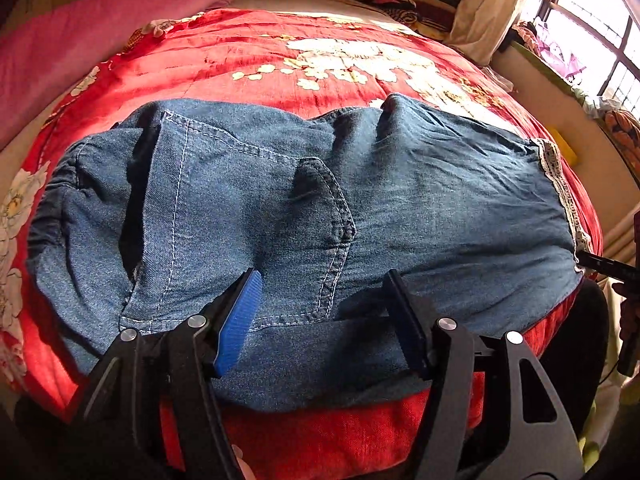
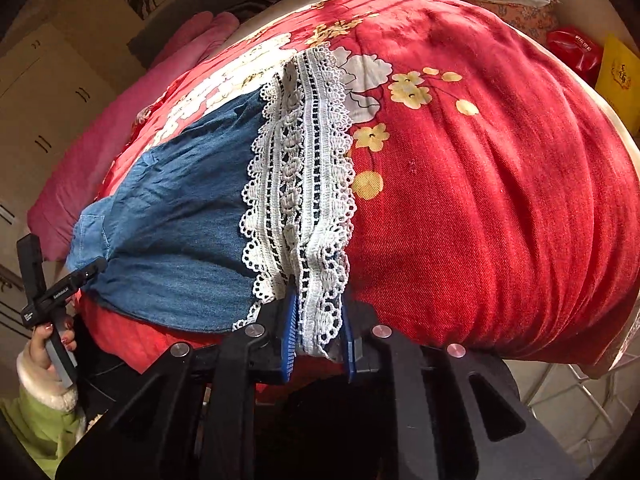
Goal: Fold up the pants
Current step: 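Pull the lace edge with the right gripper to align it over the folded pants, then move both grippers to the lace-trimmed hem end of the folded pants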
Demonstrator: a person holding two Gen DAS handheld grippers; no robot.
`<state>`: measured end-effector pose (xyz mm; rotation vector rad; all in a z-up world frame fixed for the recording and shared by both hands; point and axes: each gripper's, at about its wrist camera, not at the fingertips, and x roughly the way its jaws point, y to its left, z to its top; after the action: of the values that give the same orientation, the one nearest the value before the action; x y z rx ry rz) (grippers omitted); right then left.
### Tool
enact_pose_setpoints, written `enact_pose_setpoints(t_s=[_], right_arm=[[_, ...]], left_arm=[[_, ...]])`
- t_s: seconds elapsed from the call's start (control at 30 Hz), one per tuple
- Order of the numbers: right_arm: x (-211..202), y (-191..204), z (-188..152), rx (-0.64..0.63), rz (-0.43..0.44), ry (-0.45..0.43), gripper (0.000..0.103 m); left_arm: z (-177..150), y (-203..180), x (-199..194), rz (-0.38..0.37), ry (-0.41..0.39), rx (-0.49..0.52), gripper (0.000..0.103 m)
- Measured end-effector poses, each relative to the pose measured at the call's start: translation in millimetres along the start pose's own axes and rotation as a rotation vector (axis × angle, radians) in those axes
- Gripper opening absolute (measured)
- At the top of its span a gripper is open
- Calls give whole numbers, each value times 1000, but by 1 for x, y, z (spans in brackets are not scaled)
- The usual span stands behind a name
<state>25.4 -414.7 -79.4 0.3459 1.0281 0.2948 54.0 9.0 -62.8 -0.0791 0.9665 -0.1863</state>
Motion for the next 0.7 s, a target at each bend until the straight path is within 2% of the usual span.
enact_pose_setpoints(t_s=[0.17,0.33,0.53,0.7], right_arm=[[-5,3,-2,18,-9,-9,22],[-14,11,-3,-1,-50,-30,29],[-35,13,-7,20,-44,-87,34],[-55,19,-7,22,-32,-141,44]], left_arm=[[-1,-5,-4,16,-12,18,57],[-1,-10,-11,20,-14,21,61],[1,-16,-23,16,-30,24,65],[5,-24,-36,12,-55,38,69]])
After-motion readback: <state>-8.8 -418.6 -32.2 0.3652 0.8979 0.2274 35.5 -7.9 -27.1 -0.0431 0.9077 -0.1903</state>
